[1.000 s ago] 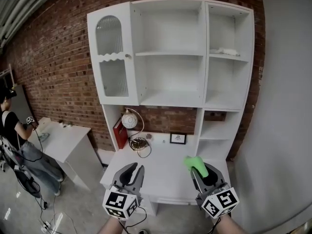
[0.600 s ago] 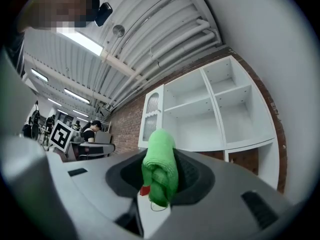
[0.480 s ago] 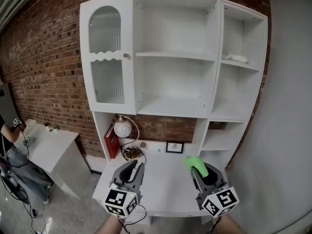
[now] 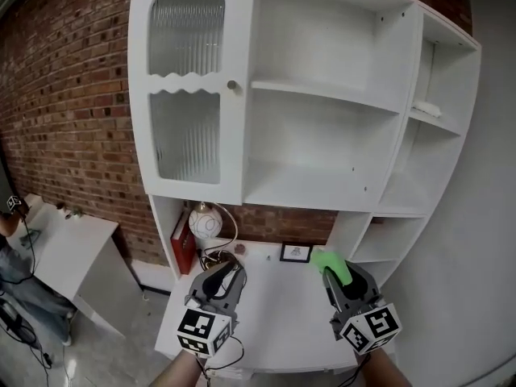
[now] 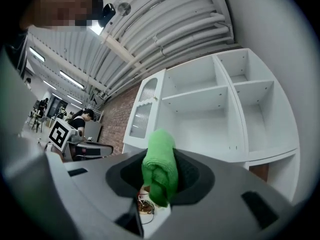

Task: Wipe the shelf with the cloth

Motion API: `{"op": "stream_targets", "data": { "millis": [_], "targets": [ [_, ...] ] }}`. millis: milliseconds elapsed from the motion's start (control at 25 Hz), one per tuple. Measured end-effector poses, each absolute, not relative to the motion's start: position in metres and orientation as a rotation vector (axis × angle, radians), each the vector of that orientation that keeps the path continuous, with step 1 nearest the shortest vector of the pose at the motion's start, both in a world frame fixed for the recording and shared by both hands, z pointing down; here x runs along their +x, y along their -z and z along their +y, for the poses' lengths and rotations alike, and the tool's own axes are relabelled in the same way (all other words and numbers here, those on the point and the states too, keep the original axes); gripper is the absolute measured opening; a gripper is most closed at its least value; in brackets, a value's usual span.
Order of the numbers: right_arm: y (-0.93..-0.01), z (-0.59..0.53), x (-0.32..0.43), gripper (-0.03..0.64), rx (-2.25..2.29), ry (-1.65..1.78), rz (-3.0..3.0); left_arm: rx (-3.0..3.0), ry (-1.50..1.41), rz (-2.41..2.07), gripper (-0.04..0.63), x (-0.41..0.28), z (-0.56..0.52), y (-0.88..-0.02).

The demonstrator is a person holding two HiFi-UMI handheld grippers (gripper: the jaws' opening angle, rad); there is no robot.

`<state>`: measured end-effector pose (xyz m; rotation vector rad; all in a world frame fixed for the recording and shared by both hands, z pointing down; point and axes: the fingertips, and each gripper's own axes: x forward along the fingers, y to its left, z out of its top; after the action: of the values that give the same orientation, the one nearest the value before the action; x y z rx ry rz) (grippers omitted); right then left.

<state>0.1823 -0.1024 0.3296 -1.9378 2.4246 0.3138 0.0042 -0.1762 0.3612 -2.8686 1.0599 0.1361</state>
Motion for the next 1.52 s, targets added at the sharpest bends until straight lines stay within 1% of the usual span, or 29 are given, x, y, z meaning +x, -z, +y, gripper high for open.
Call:
{"op": "stream_targets", "data": {
  "millis": [480,800,960,1200,1520],
  "targets": [
    [-0.284,-0.189,0.218,0.118,-1.905,-0.47,2.517,-2.815,-0.112,1.128,0.08,0.011,-0.224,-0.355],
    [-0.254,-0.254,0.236,0.12,-1.839,-0.764,2.747,-2.675,-0.035,1.227,0.08,0.022,-0.232,-0.343],
    [-0.245,-0.296,0.229,0.12,-1.804,-0.874,2.836,-2.652,-0.008,1.285,0.08,0.008,-0.242,-0.352],
    [-0.249,-0.367,0.217,0.12,-1.833,-0.996,2.964,-2.622,0.006,1.302,0.08,-0.02,-0.269,-0.343],
    [-0.257,-0.45,0.188,0.121,-1.875,-0.967,3.068,-2.61,0.025,1.437,0.08,-0.084,-0.29,-0.359]
  ]
}}
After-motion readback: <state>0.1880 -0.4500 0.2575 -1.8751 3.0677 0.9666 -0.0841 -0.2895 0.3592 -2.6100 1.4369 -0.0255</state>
